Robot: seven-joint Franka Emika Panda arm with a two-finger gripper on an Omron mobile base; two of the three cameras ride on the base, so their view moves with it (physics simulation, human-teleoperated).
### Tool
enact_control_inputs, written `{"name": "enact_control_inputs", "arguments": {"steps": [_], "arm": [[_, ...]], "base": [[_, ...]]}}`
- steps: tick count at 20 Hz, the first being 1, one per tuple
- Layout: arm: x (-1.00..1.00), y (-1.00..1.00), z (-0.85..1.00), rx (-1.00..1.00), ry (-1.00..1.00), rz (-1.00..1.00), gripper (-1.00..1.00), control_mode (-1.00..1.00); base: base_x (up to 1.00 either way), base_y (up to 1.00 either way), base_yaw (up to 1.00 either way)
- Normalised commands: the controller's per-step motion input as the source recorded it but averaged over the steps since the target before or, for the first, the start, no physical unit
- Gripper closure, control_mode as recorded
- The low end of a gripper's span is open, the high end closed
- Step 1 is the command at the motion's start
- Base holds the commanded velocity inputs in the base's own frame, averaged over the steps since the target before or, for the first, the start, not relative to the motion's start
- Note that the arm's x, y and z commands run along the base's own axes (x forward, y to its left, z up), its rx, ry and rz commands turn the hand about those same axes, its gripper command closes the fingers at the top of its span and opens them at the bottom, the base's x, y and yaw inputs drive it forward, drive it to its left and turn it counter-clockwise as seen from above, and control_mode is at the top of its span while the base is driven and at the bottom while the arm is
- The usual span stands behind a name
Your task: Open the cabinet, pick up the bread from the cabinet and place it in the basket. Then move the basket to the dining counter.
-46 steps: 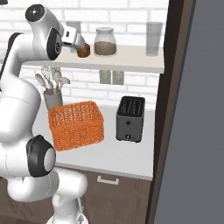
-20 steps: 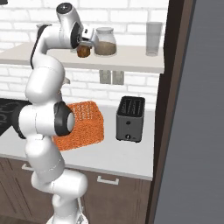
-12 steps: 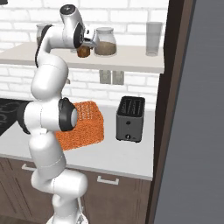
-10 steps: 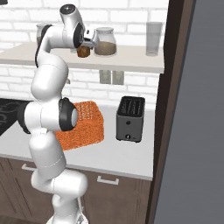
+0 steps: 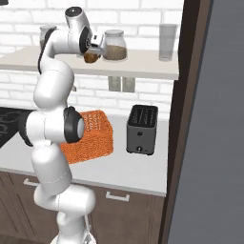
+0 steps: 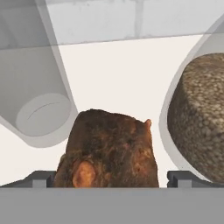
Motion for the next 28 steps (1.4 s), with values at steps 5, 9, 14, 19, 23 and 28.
{"name": "enact_control_inputs", "arguments": {"steps": [5, 9, 14, 19, 23, 28], "arm": [[0.26, 0.0, -0.64, 0.0, 0.01, 0.03, 1.0, -1.0], [0.58, 0.02, -0.22, 0.0, 0.0, 0.05, 1.0, -1.0], [-0.13, 0.0, -0.04, 0.0, -0.04, 0.06, 1.0, -1.0], [-1.0, 0.12, 0.0, 0.02, -0.03, 0.12, 1.0, -1.0], [-1.0, 0.09, -0.01, 0.02, -0.03, 0.11, 1.0, -1.0], [-1.0, 0.0, -0.36, 0.02, -0.09, 0.05, 1.0, -1.0]], "base": [[0.0, 0.0, 0.0], [0.0, 0.0, 0.0], [0.0, 0.0, 0.0], [0.0, 0.0, 0.0], [0.0, 0.0, 0.0], [0.0, 0.0, 0.0]]}}
